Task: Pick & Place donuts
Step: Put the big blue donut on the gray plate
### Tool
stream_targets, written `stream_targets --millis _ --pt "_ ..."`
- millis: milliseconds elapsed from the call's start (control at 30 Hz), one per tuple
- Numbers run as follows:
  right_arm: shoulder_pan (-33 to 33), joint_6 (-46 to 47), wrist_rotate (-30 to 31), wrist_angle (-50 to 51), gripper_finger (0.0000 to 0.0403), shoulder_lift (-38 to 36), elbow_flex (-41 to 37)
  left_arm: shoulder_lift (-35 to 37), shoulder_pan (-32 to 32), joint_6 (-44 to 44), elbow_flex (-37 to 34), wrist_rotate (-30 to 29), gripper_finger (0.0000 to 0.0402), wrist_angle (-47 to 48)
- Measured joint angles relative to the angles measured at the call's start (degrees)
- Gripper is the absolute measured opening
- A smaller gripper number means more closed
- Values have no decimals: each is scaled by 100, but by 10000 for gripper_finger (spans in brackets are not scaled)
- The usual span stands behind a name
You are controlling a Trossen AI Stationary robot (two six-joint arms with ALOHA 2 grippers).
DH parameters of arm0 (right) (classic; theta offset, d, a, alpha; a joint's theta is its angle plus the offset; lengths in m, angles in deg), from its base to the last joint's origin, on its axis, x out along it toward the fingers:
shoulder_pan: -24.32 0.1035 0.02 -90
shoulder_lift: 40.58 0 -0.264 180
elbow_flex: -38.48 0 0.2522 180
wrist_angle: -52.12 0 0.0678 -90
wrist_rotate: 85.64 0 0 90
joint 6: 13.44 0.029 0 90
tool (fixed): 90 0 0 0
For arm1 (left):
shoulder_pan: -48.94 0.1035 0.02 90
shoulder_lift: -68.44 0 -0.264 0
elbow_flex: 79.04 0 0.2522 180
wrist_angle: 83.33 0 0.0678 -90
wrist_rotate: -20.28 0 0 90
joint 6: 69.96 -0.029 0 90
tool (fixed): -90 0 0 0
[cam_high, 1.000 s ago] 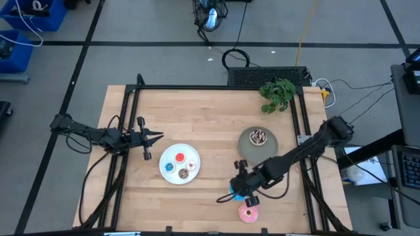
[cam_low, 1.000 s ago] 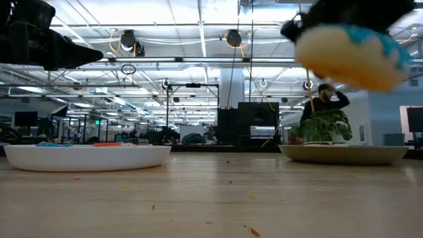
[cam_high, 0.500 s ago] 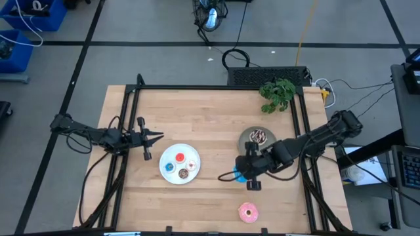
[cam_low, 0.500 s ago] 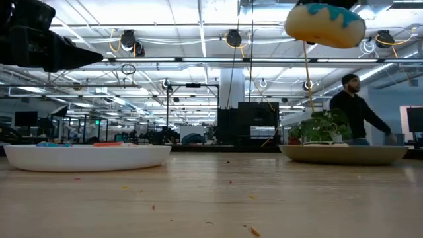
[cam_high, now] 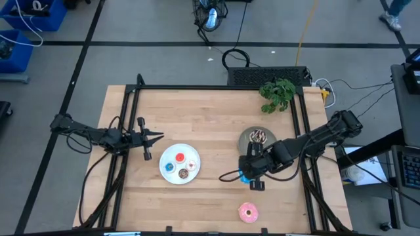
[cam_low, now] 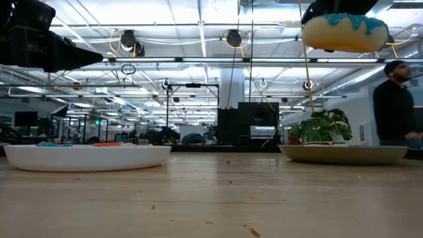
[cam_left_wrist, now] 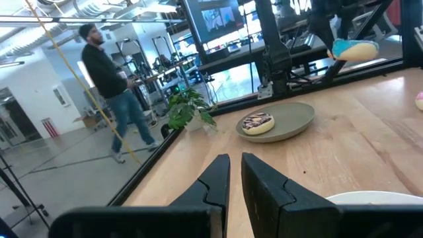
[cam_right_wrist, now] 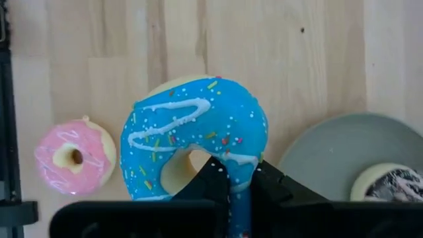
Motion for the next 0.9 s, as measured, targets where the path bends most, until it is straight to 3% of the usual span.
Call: stream_targets --millis 100,233,400,733,900 --pt "-145 -104 32 224 19 0 0 -1 0 0 0 0 47 0" --pt "-548 -445 598 670 17 -110 -25 1 0 0 0 2 47 0" --pt "-1385 -743 609 314 14 -287 -449 -1 0 -10 0 4 47 7" --pt "-2563 -1573 -853 -1155 14 -428 -2055 0 0 -136 0 4 47 175" --pt "-2833 -1649 -916 -1590 14 -427 -2447 1 0 -138 0 4 47 165"
